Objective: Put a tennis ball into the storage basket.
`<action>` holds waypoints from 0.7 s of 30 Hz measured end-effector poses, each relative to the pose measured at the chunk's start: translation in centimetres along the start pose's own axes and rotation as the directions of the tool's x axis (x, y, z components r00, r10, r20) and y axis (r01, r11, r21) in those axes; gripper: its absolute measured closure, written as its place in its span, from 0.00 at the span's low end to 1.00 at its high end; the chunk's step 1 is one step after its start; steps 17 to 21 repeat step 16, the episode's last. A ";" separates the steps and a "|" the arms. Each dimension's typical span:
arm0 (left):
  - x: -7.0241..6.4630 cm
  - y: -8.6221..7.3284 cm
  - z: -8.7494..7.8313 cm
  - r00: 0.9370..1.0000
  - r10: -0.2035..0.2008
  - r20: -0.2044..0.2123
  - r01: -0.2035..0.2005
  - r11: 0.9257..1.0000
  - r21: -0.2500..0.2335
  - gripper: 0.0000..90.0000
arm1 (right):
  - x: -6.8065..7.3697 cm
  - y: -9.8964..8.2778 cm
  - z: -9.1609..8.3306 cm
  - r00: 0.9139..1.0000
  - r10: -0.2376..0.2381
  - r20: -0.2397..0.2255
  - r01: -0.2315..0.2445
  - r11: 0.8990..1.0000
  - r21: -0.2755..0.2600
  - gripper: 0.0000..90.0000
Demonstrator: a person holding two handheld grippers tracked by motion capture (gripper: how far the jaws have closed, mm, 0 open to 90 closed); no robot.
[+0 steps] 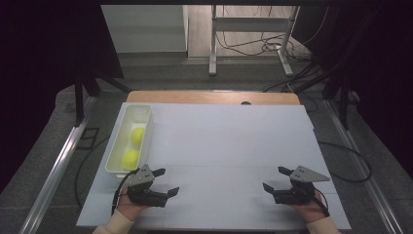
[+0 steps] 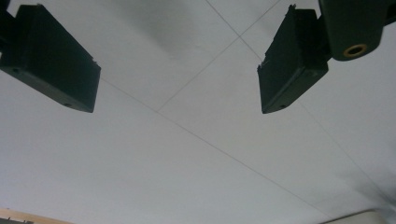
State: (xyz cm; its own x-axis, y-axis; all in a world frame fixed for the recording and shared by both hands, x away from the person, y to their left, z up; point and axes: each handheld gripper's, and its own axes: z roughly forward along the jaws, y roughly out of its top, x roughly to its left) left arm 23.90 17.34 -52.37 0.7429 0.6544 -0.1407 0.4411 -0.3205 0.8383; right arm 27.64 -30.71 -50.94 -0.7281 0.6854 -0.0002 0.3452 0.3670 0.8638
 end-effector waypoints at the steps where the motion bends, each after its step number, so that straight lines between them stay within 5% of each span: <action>1: 0.0 0.0 0.0 1.000 0.000 -0.001 0.000 1.000 0.001 0.16 | 0.0 0.0 0.0 1.000 0.003 -0.005 -0.003 1.000 0.000 0.15; 21: 0.2 0.1 0.1 1.000 -0.007 -0.006 0.007 1.000 -0.004 0.16 | 0.0 -0.1 -0.1 1.000 0.012 -0.012 -0.012 1.000 0.001 0.15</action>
